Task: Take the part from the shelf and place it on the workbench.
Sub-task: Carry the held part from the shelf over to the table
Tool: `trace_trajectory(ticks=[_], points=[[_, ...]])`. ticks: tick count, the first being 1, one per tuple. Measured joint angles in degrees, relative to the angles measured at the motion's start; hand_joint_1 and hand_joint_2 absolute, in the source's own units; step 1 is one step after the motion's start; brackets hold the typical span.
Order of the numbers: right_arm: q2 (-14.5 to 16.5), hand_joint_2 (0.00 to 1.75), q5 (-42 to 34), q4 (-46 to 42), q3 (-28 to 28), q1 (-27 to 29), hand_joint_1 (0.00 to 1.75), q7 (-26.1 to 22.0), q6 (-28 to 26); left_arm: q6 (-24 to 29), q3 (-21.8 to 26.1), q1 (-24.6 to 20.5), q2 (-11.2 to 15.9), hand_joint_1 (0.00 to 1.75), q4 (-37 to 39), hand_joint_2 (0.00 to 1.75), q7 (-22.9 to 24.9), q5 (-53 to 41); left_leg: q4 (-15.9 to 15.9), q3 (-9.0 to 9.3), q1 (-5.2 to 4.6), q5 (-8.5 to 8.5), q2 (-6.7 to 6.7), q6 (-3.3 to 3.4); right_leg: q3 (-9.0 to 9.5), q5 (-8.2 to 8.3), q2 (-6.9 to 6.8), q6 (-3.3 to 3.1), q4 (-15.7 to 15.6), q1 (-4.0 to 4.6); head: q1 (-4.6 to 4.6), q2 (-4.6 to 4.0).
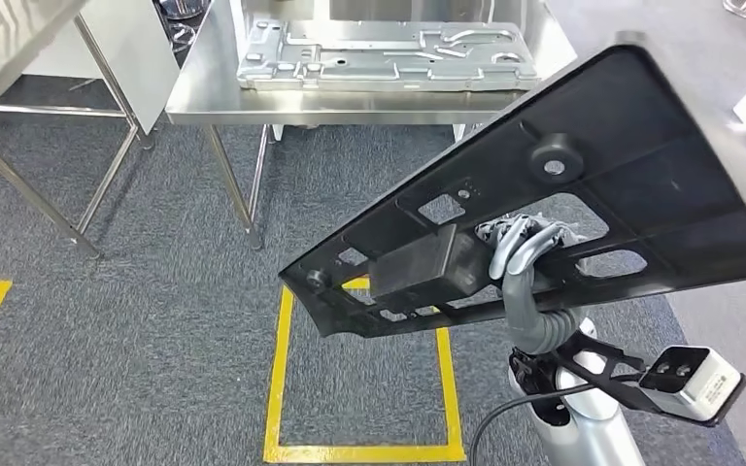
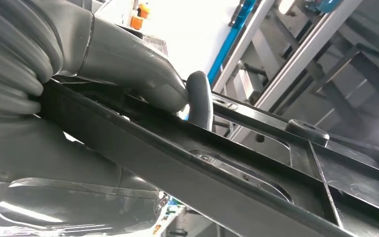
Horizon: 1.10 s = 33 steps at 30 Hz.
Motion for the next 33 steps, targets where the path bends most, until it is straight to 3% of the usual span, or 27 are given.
trace_trajectory(ticks=[2,4,6,8,10,12,14,15,17,18,19,21,23,24,27,29,30,33], points=[[0.0,1.75,-0.5,0.3,0.0,0.0,1.75,1.5,0.3,0.4,0.4,0.1,-0.2,0.00,0.0,1.75,0.1,0.1,0.0,1.46,-0.04,-1.24,-0.02,-0.44,1.75,5.86,-0.42,-0.34,-7.6,0.16,-0.06,0.00],[0.0,1.75,-1.1,0.7,0.0,0.0,1.75,3.5,0.1,0.8,1.0,0.0,-0.4,0.00,0.0,1.75,0.1,0.2,-0.1,2.19,-0.10,-2.02,0.01,-1.12,2.53,8.43,-0.53,-1.02,-11.3,0.54,-0.18,0.00],[0.0,1.75,-1.7,0.8,0.0,0.0,1.75,5.0,-0.5,1.1,1.4,-0.1,-0.6,0.00,0.0,1.75,0.1,0.3,0.2,2.45,-0.15,-1.94,0.09,-1.87,2.98,8.08,-0.24,-1.83,-11.6,0.64,-0.30,0.00],[0.0,1.75,-2.2,0.8,0.0,0.0,1.75,5.7,-0.9,1.3,1.9,-0.2,-0.8,0.00,0.0,1.75,0.0,0.2,3.1,1.22,-0.07,-1.53,0.16,-2.36,4.14,7.72,-0.10,-2.54,-12.2,0.48,-0.42,0.00],[0.0,1.75,-2.2,0.8,-0.1,-0.2,1.75,6.0,-1.3,1.3,2.3,-0.2,-0.9,0.00,0.0,1.75,-0.1,0.2,9.7,-2.64,0.05,-2.69,0.19,-2.69,5.32,6.97,-0.08,-3.08,-12.5,0.48,-0.55,0.00],[0.0,1.75,-1.5,0.8,-0.4,-0.2,1.75,6.0,-2.2,1.3,2.5,0.0,-1.0,0.00,0.0,1.75,-0.1,0.0,16.0,-7.37,0.05,-5.98,0.18,-2.87,6.47,5.92,0.03,-3.37,-12.6,0.64,-0.62,0.00],[-0.1,1.75,-0.3,0.8,-0.8,-0.2,1.75,5.8,-3.3,1.2,2.6,0.3,-1.0,0.00,0.0,1.75,-0.1,-0.4,16.7,-9.65,0.04,-7.23,0.18,-2.66,8.01,4.75,0.27,-3.45,-12.6,0.86,-0.62,0.00],[-0.1,1.75,0.2,0.7,-1.0,-0.2,1.75,5.7,-3.7,1.0,2.7,0.3,-1.0,0.00,0.0,1.75,-0.1,-0.5,14.2,-9.48,0.00,-5.75,0.17,-2.38,8.91,4.12,0.37,-3.45,-12.6,0.99,-0.62,0.00],[-0.1,1.75,0.9,0.5,-1.4,-0.4,1.75,5.5,-4.4,0.9,2.8,0.4,-0.9,0.00,0.0,1.75,-0.2,-0.8,6.9,-7.97,-0.33,0.25,0.07,-1.49,10.69,2.81,0.43,-3.32,-12.6,1.27,-0.57,0.00],[-0.1,1.75,1.2,0.5,-1.6,-0.5,1.75,5.4,-4.6,0.7,2.8,0.4,-0.9,0.00,0.0,1.75,-0.2,-0.8,4.1,-7.32,-0.57,2.48,-0.05,-1.06,11.28,2.23,0.52,-3.10,-12.6,1.37,-0.56,0.00],[-0.1,1.75,1.4,0.4,-1.8,-0.7,1.75,5.3,-4.7,0.7,2.9,0.4,-0.8,0.00,0.0,1.75,-0.2,-0.9,2.4,-6.89,-0.79,3.94,-0.15,-0.67,11.70,1.75,0.62,-2.82,-12.7,1.41,-0.55,0.00],[-0.2,1.75,1.7,0.0,-2.3,-1.2,1.75,5.2,-4.9,0.5,3.1,0.4,-0.7,0.00,-0.1,1.75,-0.3,-1.2,1.5,-6.17,-0.90,3.99,-0.28,-0.14,12.07,1.72,0.79,-2.13,-12.4,1.45,-0.56,0.00],[-0.2,1.75,1.9,-0.4,-2.8,-2.0,1.75,5.1,-4.8,0.3,3.2,0.2,-0.7,0.00,-0.1,1.75,-0.4,-1.5,0.7,-4.92,-0.65,4.07,-0.28,0.34,11.72,1.94,0.64,-1.63,-10.4,1.39,-0.49,0.00],[-0.3,1.75,2.0,-0.5,-3.0,-2.5,1.75,5.2,-4.7,0.1,3.2,0.2,-0.8,0.00,-0.1,1.75,-0.4,-1.7,0.4,-4.28,-0.53,3.88,-0.28,0.54,10.51,1.55,0.52,-1.35,-8.2,1.30,-0.36,0.00],[-0.3,1.75,2.3,-0.6,-3.5,-3.4,1.75,5.5,-4.3,-0.3,3.2,0.0,-0.8,0.00,-0.1,1.75,-0.6,-2.1,0.2,-2.98,-0.46,2.70,-0.24,0.80,3.47,-2.24,0.32,-0.28,1.7,0.65,-0.03,0.00],[-0.3,1.75,2.5,-0.6,-3.6,-3.3,1.75,5.7,-4.2,-0.5,3.3,0.0,-0.8,0.00,-0.1,1.75,-0.6,-2.4,0.2,-1.77,-0.42,1.61,-0.29,0.67,0.48,-3.66,0.20,0.26,3.3,0.20,-0.01,0.00],[-0.3,1.75,2.5,-0.6,-3.6,-3.3,1.75,5.8,-4.2,-0.5,3.3,0.1,-0.8,0.00,-0.1,1.75,-0.5,-2.5,0.2,-0.94,-0.37,0.99,-0.31,0.52,0.35,-2.50,0.09,0.38,1.3,0.04,-0.01,0.00],[-0.3,1.75,2.6,-0.6,-3.6,-3.2,1.75,5.8,-4.0,-0.3,3.4,0.0,-0.8,0.00,-0.1,1.75,-0.3,-2.6,0.2,1.42,-0.32,-0.91,-0.37,-0.19,2.54,5.92,-0.47,0.07,-8.9,0.02,0.01,0.00]])
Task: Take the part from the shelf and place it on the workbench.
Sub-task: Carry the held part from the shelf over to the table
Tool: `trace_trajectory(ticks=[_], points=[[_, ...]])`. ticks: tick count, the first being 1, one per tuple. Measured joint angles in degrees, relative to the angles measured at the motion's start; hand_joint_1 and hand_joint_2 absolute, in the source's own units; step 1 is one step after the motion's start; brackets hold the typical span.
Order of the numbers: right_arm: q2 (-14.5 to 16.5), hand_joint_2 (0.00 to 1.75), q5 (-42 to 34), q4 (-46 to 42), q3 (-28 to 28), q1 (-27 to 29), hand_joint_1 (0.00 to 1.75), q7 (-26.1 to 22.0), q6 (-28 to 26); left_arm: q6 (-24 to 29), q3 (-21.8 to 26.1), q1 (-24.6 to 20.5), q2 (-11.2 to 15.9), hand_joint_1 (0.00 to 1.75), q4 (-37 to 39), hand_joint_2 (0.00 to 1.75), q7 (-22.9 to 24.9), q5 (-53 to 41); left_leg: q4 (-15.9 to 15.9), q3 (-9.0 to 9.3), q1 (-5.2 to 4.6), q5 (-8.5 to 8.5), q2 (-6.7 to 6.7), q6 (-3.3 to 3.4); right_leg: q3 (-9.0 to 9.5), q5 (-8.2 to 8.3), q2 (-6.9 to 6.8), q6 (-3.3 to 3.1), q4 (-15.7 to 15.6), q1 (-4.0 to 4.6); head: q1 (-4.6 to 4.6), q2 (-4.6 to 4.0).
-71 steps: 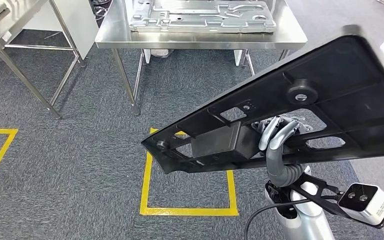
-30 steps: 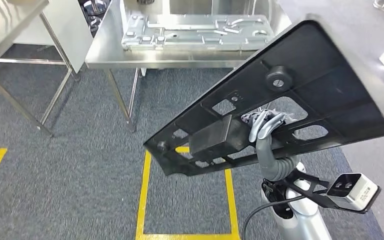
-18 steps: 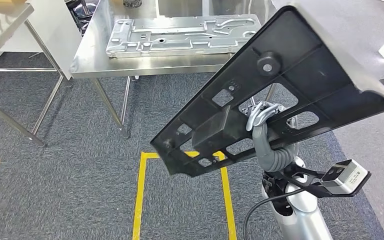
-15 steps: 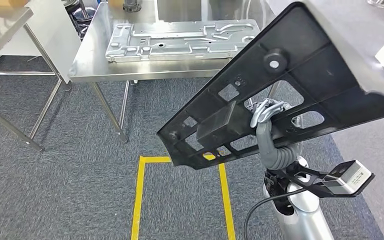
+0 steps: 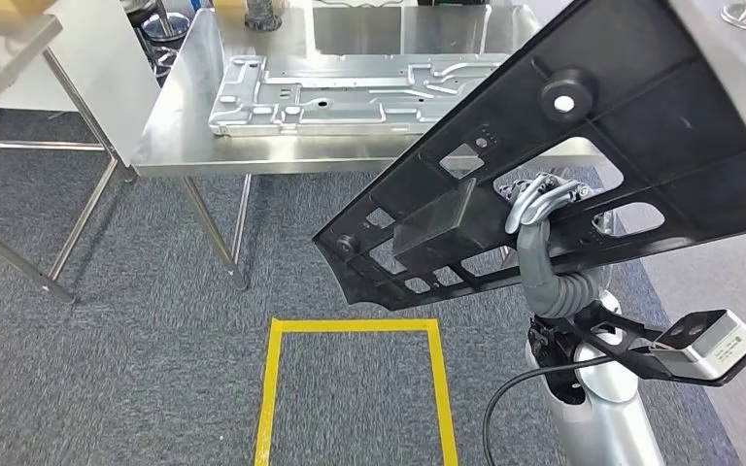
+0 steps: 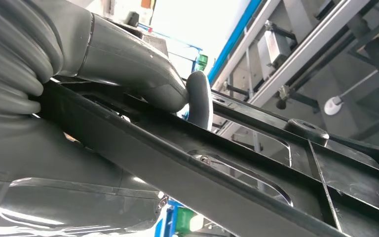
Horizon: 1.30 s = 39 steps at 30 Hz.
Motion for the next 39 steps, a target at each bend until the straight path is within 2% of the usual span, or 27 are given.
trace_trajectory(ticks=[1,2,5,7,9,10,11,12,13,14,15,16,17,18,20,22,25,26,27,28,30,31,32,35,36,37,39], points=[[0.0,1.75,0.1,0.0,0.0,0.0,1.75,-0.1,0.2,0.2,0.1,-0.1,0.0,0.00,0.0,1.75,0.2,0.0,-0.1,0.40,-0.02,-0.53,0.01,-0.36,0.46,1.74,-0.11,-0.37,-1.8,0.15,-0.02,0.00],[0.0,1.75,0.2,0.0,0.0,0.1,1.75,-0.1,0.5,0.3,0.2,-0.2,0.0,0.00,0.0,1.75,0.3,0.0,-0.1,0.75,-0.07,-0.79,0.02,-0.75,0.65,2.39,-0.10,-0.79,-2.5,0.28,-0.05,0.00],[0.0,1.75,0.5,0.0,0.0,0.1,1.75,-0.4,1.3,0.7,0.4,-0.4,-0.1,0.00,0.0,1.75,0.5,0.0,1.6,0.76,-0.02,-0.77,0.15,-1.74,1.79,1.81,0.23,-2.05,-3.0,0.22,-0.14,0.00],[0.0,1.75,0.4,0.1,0.0,0.0,1.75,-0.5,1.9,0.7,0.5,-0.5,-0.1,0.00,0.0,1.75,0.5,0.0,6.7,-2.04,0.12,-1.97,0.18,-2.16,2.85,1.18,0.24,-2.68,-3.2,0.15,-0.32,0.00],[0.0,1.75,0.1,0.2,0.0,-0.1,1.75,-0.6,2.3,0.7,0.6,-0.4,-0.2,0.00,0.0,1.75,0.4,-0.1,13.8,-6.69,0.22,-4.83,0.17,-2.57,3.68,0.35,0.24,-3.02,-3.2,0.26,-0.48,0.00],[0.0,1.75,0.0,0.4,0.0,0.0,1.75,-0.6,2.5,0.7,0.7,-0.3,-0.2,0.00,0.0,1.75,0.4,-0.1,16.2,-8.77,0.25,-6.09,0.17,-2.68,4.18,-0.10,0.28,-3.09,-3.2,0.34,-0.46,0.00],[0.0,1.75,-0.1,0.5,0.0,0.0,1.75,-0.7,2.7,0.7,0.7,-0.2,-0.2,0.00,0.0,1.75,0.4,-0.1,16.7,-9.98,0.26,-6.32,0.17,-2.66,4.76,-0.58,0.34,-3.11,-3.2,0.40,-0.49,0.00],[0.0,1.75,-0.2,0.7,0.0,0.0,1.75,-0.7,2.8,0.7,0.8,-0.1,-0.2,0.00,0.0,1.75,0.3,-0.2,15.4,-10.37,0.27,-5.34,0.18,-2.55,5.44,-1.09,0.39,-3.09,-3.2,0.46,-0.52,0.00],[0.0,1.75,-0.3,0.7,0.0,0.0,1.75,-0.7,2.9,0.7,0.8,0.0,-0.2,0.00,0.0,1.75,0.3,-0.2,12.1,-9.76,0.25,-2.96,0.18,-2.30,6.17,-1.61,0.43,-3.01,-3.2,0.50,-0.54,0.00],[0.0,1.75,-0.3,0.8,0.0,0.0,1.75,-0.8,2.9,0.7,0.8,0.0,-0.2,0.00,0.0,1.75,0.3,-0.2,8.0,-8.73,0.20,0.22,0.21,-1.92,6.83,-2.11,0.43,-2.90,-3.3,0.54,-0.56,0.00],[0.0,1.75,-0.3,0.8,0.0,-0.1,1.75,-0.8,2.9,0.7,0.9,0.0,-0.2,0.00,0.0,1.75,0.2,-0.2,4.8,-7.87,0.05,2.25,0.25,-1.63,7.41,-2.56,0.48,-2.70,-3.3,0.61,-0.54,0.00],[0.0,1.75,-0.3,0.9,0.0,-0.1,1.75,-0.8,2.9,0.7,1.0,0.0,-0.3,0.00,0.0,1.75,0.2,-0.2,2.6,-7.24,-0.13,3.37,0.26,-1.30,7.81,-3.00,0.54,-2.39,-3.4,0.65,-0.56,0.00],[0.0,1.75,-0.4,0.9,0.0,-0.1,1.75,-0.8,2.9,0.7,1.1,0.1,-0.2,0.00,0.0,1.75,0.2,-0.2,1.6,-6.94,-0.30,3.70,0.23,-0.96,8.16,-3.18,0.60,-2.03,-3.3,0.68,-0.56,0.00],[0.0,1.75,-0.4,1.0,0.0,-0.2,1.75,-0.8,3.0,0.7,1.2,0.1,-0.2,0.00,0.0,1.75,0.2,-0.2,1.4,-6.73,-0.39,3.28,0.17,-0.64,8.43,-3.15,0.68,-1.59,-3.1,0.73,-0.54,0.00],[0.0,1.75,-0.4,1.0,0.0,-0.3,1.75,-0.8,3.0,0.6,1.4,0.2,-0.3,0.00,0.0,1.75,0.1,-0.2,0.6,-5.40,-0.17,3.93,0.06,0.15,8.70,-3.19,0.66,-0.85,-2.0,0.70,-0.54,0.00],[0.0,1.75,-0.4,1.0,0.0,-0.5,1.75,-0.8,3.0,0.6,1.6,0.1,-0.3,0.00,0.0,1.75,0.0,-0.3,0.2,-4.13,0.03,3.91,0.06,0.65,6.92,-4.45,0.55,-0.26,1.9,0.57,-0.30,0.00],[0.0,1.75,-0.4,1.1,0.1,-0.6,1.75,-0.8,3.0,0.4,1.8,0.0,-0.3,0.00,0.0,1.75,-0.2,-0.5,0.2,-3.31,0.02,2.93,0.02,0.81,-0.07,-8.36,0.46,0.42,11.5,0.23,-0.09,0.00],[0.0,1.75,-0.4,1.2,0.1,-0.5,1.75,-0.8,3.0,0.3,1.8,0.1,-0.3,0.00,0.0,1.75,-0.2,-0.6,0.2,-2.92,0.02,2.50,0.00,0.75,-1.78,-8.85,0.45,0.49,12.6,0.11,-0.08,0.00],[0.0,1.75,-0.4,1.2,0.1,-0.4,1.75,-0.8,3.0,0.2,1.8,0.2,-0.3,0.00,0.0,1.75,-0.2,-0.7,0.2,-2.38,0.03,2.01,-0.03,0.64,-2.51,-8.20,0.42,0.46,11.8,0.02,-0.08,0.00],[0.0,1.75,-0.4,1.2,0.1,-0.4,1.75,-0.8,3.0,0.2,1.8,0.2,-0.3,0.00,0.0,1.75,-0.2,-0.7,0.2,-1.70,0.05,1.49,-0.05,0.49,-2.26,-6.32,0.39,0.40,9.1,-0.05,-0.07,0.00],[0.0,1.75,-0.4,1.3,0.1,-0.3,1.75,-0.8,3.0,0.2,1.8,0.2,-0.3,0.00,0.0,1.75,-0.2,-1.0,0.2,-0.41,0.04,0.33,-0.08,0.04,-0.60,-0.67,0.21,0.07,1.6,0.02,-0.14,0.00],[0.0,1.75,-0.3,1.2,0.1,-0.2,1.75,-0.8,3.0,0.2,1.8,0.1,-0.3,0.00,0.0,1.75,-0.2,-1.1,0.1,0.04,0.02,-0.20,-0.08,-0.29,0.00,0.96,0.12,-0.21,-0.9,0.20,-0.22,0.00],[0.0,1.75,-0.3,1.2,0.1,-0.2,1.75,-0.8,2.9,0.2,1.8,0.1,-0.3,0.00,0.0,1.75,-0.1,-1.2,0.0,0.47,-0.02,-0.60,-0.05,-0.67,0.31,1.83,0.07,-0.60,-2.3,0.39,-0.29,0.00],[0.1,1.75,-0.2,1.1,0.1,0.1,1.75,-0.7,2.9,0.1,1.8,0.0,-0.4,0.00,0.0,1.75,0.0,-1.5,0.5,1.56,-0.06,-0.63,0.07,-1.88,1.64,1.47,0.26,-2.00,-3.2,0.43,-0.51,0.00],[0.1,1.75,-0.2,1.1,0.1,0.1,1.75,-0.7,2.9,0.1,1.8,-0.1,-0.4,0.00,0.0,1.75,0.0,-1.6,1.9,1.23,-0.01,-0.70,0.11,-2.14,2.41,1.33,0.29,-2.40,-3.4,0.32,-0.64,0.00],[0.1,1.75,-0.2,1.1,0.1,0.1,1.75,-0.7,2.9,0.1,1.8,-0.2,-0.4,0.00,0.0,1.75,0.1,-1.7,4.2,0.16,0.08,-1.30,0.14,-2.35,3.19,1.06,0.27,-2.67,-3.5,0.27,-0.74,0.00],[0.1,1.75,-0.2,1.1,0.1,0.2,1.75,-0.7,2.8,0.1,1.8,-0.4,-0.4,0.00,0.0,1.75,0.2,-1.9,11.7,-4.41,0.22,-3.92,0.15,-2.69,4.41,0.01,0.22,-2.96,-3.6,0.31,-0.91,0.00]])
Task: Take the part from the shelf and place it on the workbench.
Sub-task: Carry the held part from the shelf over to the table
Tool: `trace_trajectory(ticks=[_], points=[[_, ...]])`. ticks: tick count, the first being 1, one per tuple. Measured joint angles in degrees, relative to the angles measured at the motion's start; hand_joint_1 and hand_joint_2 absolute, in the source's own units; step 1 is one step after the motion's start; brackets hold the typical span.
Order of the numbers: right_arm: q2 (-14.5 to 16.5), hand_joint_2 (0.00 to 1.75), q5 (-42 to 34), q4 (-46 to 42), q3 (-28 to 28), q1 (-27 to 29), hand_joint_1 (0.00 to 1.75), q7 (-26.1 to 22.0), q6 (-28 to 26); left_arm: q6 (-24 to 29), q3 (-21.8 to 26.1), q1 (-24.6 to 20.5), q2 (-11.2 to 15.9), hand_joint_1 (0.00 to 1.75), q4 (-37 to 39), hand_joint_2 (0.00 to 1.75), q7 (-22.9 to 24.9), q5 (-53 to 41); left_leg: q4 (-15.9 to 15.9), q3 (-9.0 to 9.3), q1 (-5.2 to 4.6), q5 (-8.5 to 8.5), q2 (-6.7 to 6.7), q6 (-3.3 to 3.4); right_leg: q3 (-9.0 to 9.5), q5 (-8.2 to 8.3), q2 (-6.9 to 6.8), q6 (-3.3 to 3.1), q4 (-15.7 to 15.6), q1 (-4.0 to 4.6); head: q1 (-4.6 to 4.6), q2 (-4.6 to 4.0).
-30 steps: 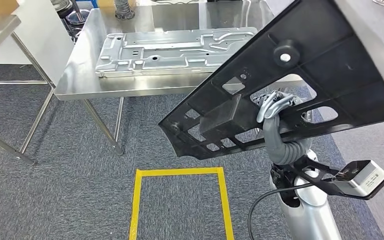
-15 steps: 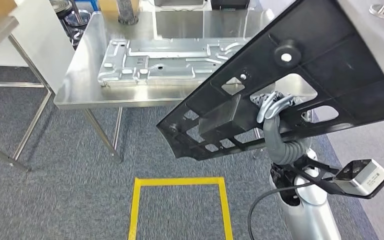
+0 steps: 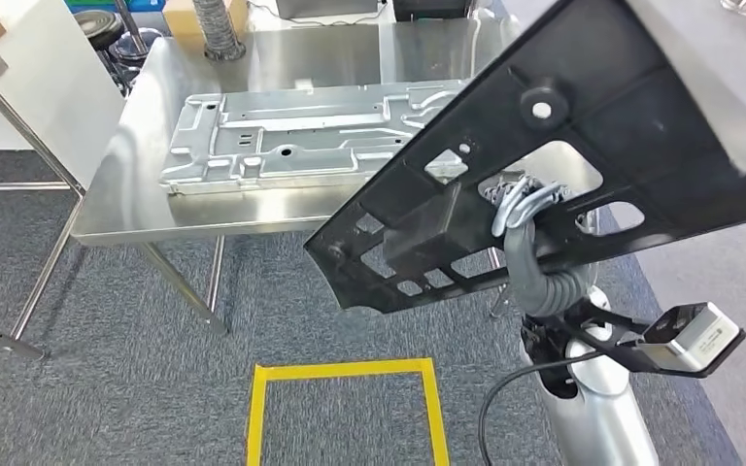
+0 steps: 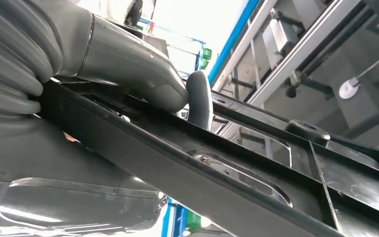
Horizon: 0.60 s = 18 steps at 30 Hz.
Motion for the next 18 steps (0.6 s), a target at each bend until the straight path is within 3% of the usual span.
trace_trajectory(ticks=[2,3,4,5,6,8,9,11,13,14,16,18], points=[[0.0,1.75,0.0,0.0,0.0,0.3,1.75,0.0,0.0,0.0,0.0,0.2,0.0,0.00,0.0,1.75,0.1,-0.1,5.0,-4.49,0.04,-3.07,0.00,-0.15,1.34,-1.25,0.09,-0.08,0.0,0.09,-0.08,0.00],[0.0,1.75,0.0,0.0,0.0,0.5,1.75,0.0,0.0,0.0,0.0,0.3,0.0,0.00,0.0,1.75,0.1,-0.2,4.8,-5.60,0.04,-3.42,0.00,-0.09,2.20,-1.94,0.16,-0.06,0.0,0.13,-0.12,0.00],[0.0,1.75,0.0,0.0,0.0,0.6,1.75,-0.1,0.0,0.0,0.0,0.4,0.0,0.00,0.0,1.75,0.1,-0.3,2.8,-5.92,0.04,-2.48,0.00,0.14,3.20,-2.69,0.22,-0.01,0.0,0.18,-0.14,0.00],[0.0,1.75,0.0,-0.1,0.0,0.7,1.75,-0.1,0.0,0.0,0.0,0.5,0.0,0.00,0.0,1.75,0.1,-0.4,-0.6,-5.68,-0.02,0.16,0.01,0.48,4.20,-3.50,0.24,0.07,0.0,0.22,-0.12,0.00],[0.0,1.75,0.0,-0.2,0.0,0.7,1.75,-0.2,0.1,0.0,0.0,0.7,0.1,0.00,0.0,1.75,0.1,-0.5,-4.3,-5.43,-0.17,4.14,0.02,0.89,5.13,-4.29,0.23,0.18,0.0,0.30,-0.12,0.00],[0.0,1.75,0.0,-0.5,0.0,1.0,1.75,-0.4,0.1,0.1,0.1,0.9,0.2,0.00,0.0,1.75,-0.1,-0.7,-9.1,-5.02,-0.56,9.76,0.05,1.54,6.24,-5.54,0.38,0.70,-0.2,0.39,-0.08,0.00],[0.0,1.75,0.0,-0.7,-0.1,1.1,1.75,-0.6,0.1,0.1,0.1,0.9,0.3,0.00,0.0,1.75,-0.2,-0.8,-9.9,-4.87,-0.72,10.74,0.05,1.77,6.57,-5.77,0.47,1.05,-0.2,0.41,-0.07,0.00],[0.0,1.75,0.0,-1.3,-0.2,1.3,1.75,-1.0,0.1,0.0,0.1,0.8,0.5,0.00,0.0,1.75,-0.4,-1.2,-10.6,-3.73,-0.66,10.25,0.01,2.20,6.89,-5.58,0.54,1.74,0.2,0.35,-0.10,0.00],[0.0,1.75,-0.1,-2.0,-0.4,1.2,1.75,-1.4,0.0,-0.1,0.1,0.6,0.6,0.00,0.0,1.75,-0.6,-1.4,-11.6,-2.17,-0.40,9.79,-0.10,2.62,5.30,-4.99,0.41,2.37,3.7,0.27,0.05,0.00],[0.0,1.75,-0.1,-2.3,-0.5,1.1,1.75,-1.5,-0.1,-0.2,0.2,0.4,0.6,0.00,0.0,1.75,-0.7,-1.5,-11.9,-1.39,-0.28,9.46,-0.17,2.76,3.19,-5.27,0.35,2.66,6.8,0.17,0.11,0.00],[0.1,1.75,0.0,-2.5,-1.2,1.1,1.75,-2.0,-0.9,-0.3,0.3,0.3,0.7,0.00,0.0,1.75,-0.9,-1.6,-12.1,-0.07,-0.26,8.38,-0.25,2.97,-2.21,-7.83,0.26,3.06,13.2,0.02,0.27,0.00],[0.1,1.75,1.4,-2.6,-2.5,0.6,1.75,-2.6,-3.4,-0.5,0.5,0.3,0.8,0.00,0.0,1.75,-1.0,-1.7,-12.1,1.59,-0.26,6.99,-0.40,2.99,-6.23,-10.87,0.21,3.22,15.3,-0.09,0.28,0.00]])
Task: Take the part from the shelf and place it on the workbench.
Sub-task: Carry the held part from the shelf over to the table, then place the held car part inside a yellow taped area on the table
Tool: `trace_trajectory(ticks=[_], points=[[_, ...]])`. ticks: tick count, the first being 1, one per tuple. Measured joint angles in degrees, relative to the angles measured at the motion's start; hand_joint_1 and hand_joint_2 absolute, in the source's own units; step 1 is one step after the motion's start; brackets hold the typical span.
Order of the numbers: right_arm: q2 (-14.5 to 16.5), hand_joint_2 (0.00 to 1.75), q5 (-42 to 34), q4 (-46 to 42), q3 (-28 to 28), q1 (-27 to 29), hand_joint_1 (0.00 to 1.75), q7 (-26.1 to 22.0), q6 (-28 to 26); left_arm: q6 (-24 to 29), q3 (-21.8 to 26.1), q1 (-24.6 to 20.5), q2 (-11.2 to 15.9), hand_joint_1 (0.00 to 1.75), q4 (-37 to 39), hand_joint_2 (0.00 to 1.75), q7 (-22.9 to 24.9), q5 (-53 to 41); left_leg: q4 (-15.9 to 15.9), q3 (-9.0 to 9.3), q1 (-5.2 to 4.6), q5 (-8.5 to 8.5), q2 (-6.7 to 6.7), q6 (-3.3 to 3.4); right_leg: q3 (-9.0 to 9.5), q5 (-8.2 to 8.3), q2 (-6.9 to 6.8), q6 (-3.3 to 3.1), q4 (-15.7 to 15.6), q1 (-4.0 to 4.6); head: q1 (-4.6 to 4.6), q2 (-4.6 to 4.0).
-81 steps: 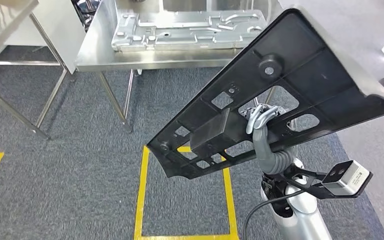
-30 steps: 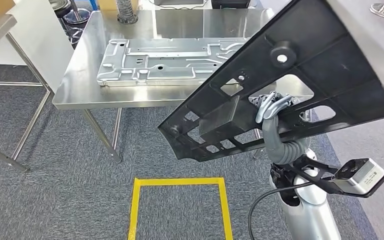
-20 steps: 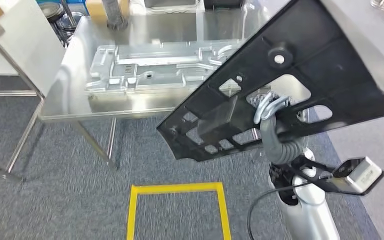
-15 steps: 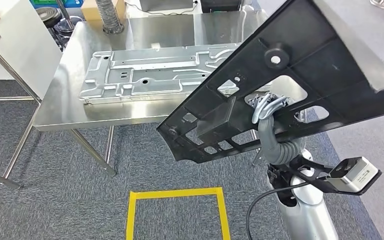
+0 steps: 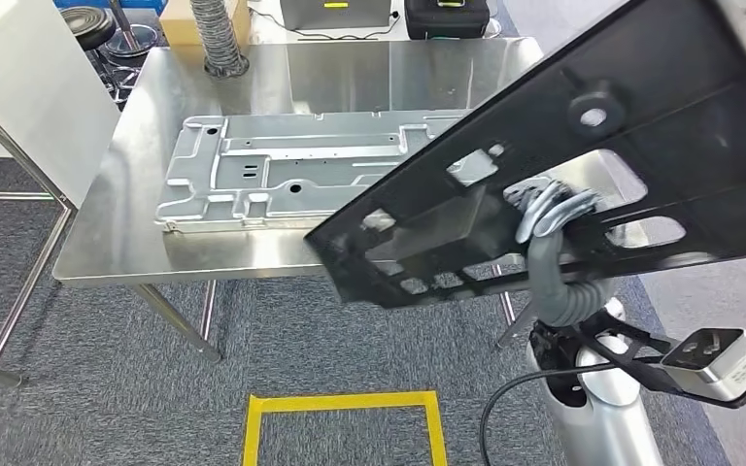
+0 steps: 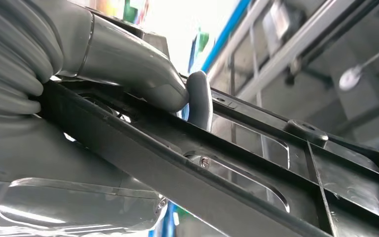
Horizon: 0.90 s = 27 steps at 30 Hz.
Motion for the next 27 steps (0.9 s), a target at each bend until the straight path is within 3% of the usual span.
trace_trajectory(ticks=[1,2,5,6,7,9,10,11,13,15,16,17,19,20,21,25,27], points=[[0.0,1.75,1.2,-0.2,-1.0,-0.6,1.75,-0.2,-1.8,-0.1,0.1,0.0,0.0,0.00,0.0,1.75,0.0,-0.2,0.0,1.02,-0.01,-0.78,-0.09,-0.06,-0.89,0.11,-0.01,-0.01,-1.3,-0.01,0.00,0.00],[0.0,1.75,2.6,-0.5,-2.2,-1.4,1.75,-0.2,-3.8,-0.2,0.1,0.0,0.0,0.00,0.0,1.75,0.0,-0.3,0.0,2.05,-0.02,-1.57,-0.15,-0.15,-1.17,2.07,-0.03,-0.17,-4.0,0.04,0.02,0.00],[0.0,1.75,6.7,-1.2,-6.1,-4.7,1.75,1.2,-9.1,-0.5,0.5,0.0,-0.1,0.00,0.0,1.75,0.0,-1.0,0.0,3.95,-0.23,-3.79,-0.33,-0.73,-0.95,13.63,-0.17,-1.29,-12.8,0.50,0.05,0.01],[0.0,1.75,8.7,-1.2,-7.2,-6.2,1.75,2.0,-10.9,-0.6,0.7,-0.1,-0.1,0.00,0.0,1.75,0.1,-1.3,0.1,4.33,-0.35,-4.25,-0.36,-1.02,-0.92,15.76,-0.14,-1.69,-14.1,0.58,-0.02,0.01],[-0.1,1.75,11.3,-1.3,-8.1,-8.0,1.75,3.0,-13.0,-0.7,0.8,-0.2,-0.1,0.00,0.0,1.75,0.1,-1.6,0.3,4.69,-0.48,-4.44,-0.39,-1.36,-0.74,16.13,-0.07,-2.07,-14.4,0.61,-0.09,0.01],[-0.4,1.75,18.1,-1.1,-9.4,-12.7,1.75,5.7,-17.5,-0.9,1.0,-0.5,0.1,0.00,0.0,1.75,-0.1,-2.4,1.9,4.45,-0.54,-4.28,-0.24,-1.92,0.11,15.77,0.07,-2.81,-14.6,0.33,-0.14,0.00],[-0.7,1.75,22.0,-0.5,-9.7,-15.8,1.75,7.5,-19.8,-0.9,1.0,-0.6,0.1,0.00,0.0,1.75,-0.4,-2.8,4.1,3.22,-0.49,-4.33,-0.16,-2.24,0.58,15.49,0.09,-3.17,-14.7,0.26,-0.15,0.00],[-1.1,1.75,25.5,0.4,-9.8,-19.1,1.75,9.3,-21.7,-1.0,1.1,-0.8,0.2,0.00,0.0,1.75,-0.7,-3.3,7.3,1.28,-0.36,-5.02,-0.05,-2.53,1.02,15.19,0.12,-3.46,-14.7,0.19,-0.18,0.00],[-2.1,1.75,30.8,3.0,-9.8,-25.6,1.75,12.4,-23.8,-1.1,1.1,-1.1,0.3,0.00,0.0,1.75,-1.1,-4.0,14.4,-3.63,-0.12,-8.14,0.15,-3.07,1.79,14.42,0.17,-3.79,-14.7,0.25,-0.26,0.00],[-3.0,1.75,34.7,5.9,-9.4,-30.4,1.75,14.4,-24.4,-1.3,1.3,-1.2,0.4,0.00,0.0,1.75,-1.3,-4.3,17.0,-6.79,0.01,-10.59,0.29,-3.25,2.91,13.45,0.20,-3.82,-14.7,0.32,-0.26,0.00],[-3.5,1.75,36.7,7.7,-9.0,-32.4,1.75,15.4,-24.4,-1.5,1.4,-1.2,0.4,0.00,0.0,1.75,-1.4,-4.4,15.8,-7.21,0.03,-9.96,0.33,-3.17,3.60,12.93,0.22,-3.79,-14.7,0.36,-0.25,0.00],[-3.8,1.75,39.1,9.7,-8.2,-34.4,1.75,16.4,-24.2,-1.5,1.4,-1.1,0.4,0.00,0.0,1.75,-1.4,-4.6,12.7,-6.88,0.02,-7.64,0.35,-2.94,4.35,12.40,0.25,-3.74,-14.7,0.41,-0.25,0.00],[-4.3,1.75,44.8,14.5,-6.0,-38.2,1.75,18.6,-23.1,-1.6,1.7,-1.2,0.6,0.00,0.0,1.75,-1.3,-5.1,5.1,-5.64,-0.18,-0.79,0.43,-2.21,5.52,11.49,0.34,-3.54,-14.7,0.53,-0.21,0.00],[-4.4,1.75,47.8,17.1,-4.5,-40.0,1.75,19.6,-22.4,-1.6,1.9,-1.3,0.7,0.00,0.0,1.75,-1.2,-5.3,2.5,-5.18,-0.32,1.69,0.47,-1.89,5.79,11.17,0.47,-3.35,-14.7,0.61,-0.22,0.00],[-4.5,1.75,50.8,19.7,-2.9,-41.6,1.75,20.6,-21.5,-1.6,2.1,-1.4,0.7,0.00,0.0,1.75,-1.1,-5.6,1.2,-5.03,-0.47,3.06,0.50,-1.61,5.86,10.94,0.60,-3.09,-14.7,0.64,-0.22,0.00],[-3.7,1.75,59.9,32.4,4.9,-47.2,1.75,23.4,-17.3,-2.1,2.5,-2.0,0.8,0.00,0.0,1.75,-1.1,-6.4,0.0,-4.29,-0.06,3.80,0.52,-0.73,5.41,9.65,0.50,-1.99,-13.6,0.82,-0.14,0.00],[-2.3,1.75,61.8,39.6,8.9,-49.2,1.75,23.8,-15.6,-2.5,2.7,-2.3,0.8,0.00,0.0,1.75,-1.2,-6.8,-0.5,-3.79,0.18,3.81,0.58,-0.37,2.60,7.01,0.25,-1.53,-8.0,0.64,-0.02,0.00]])
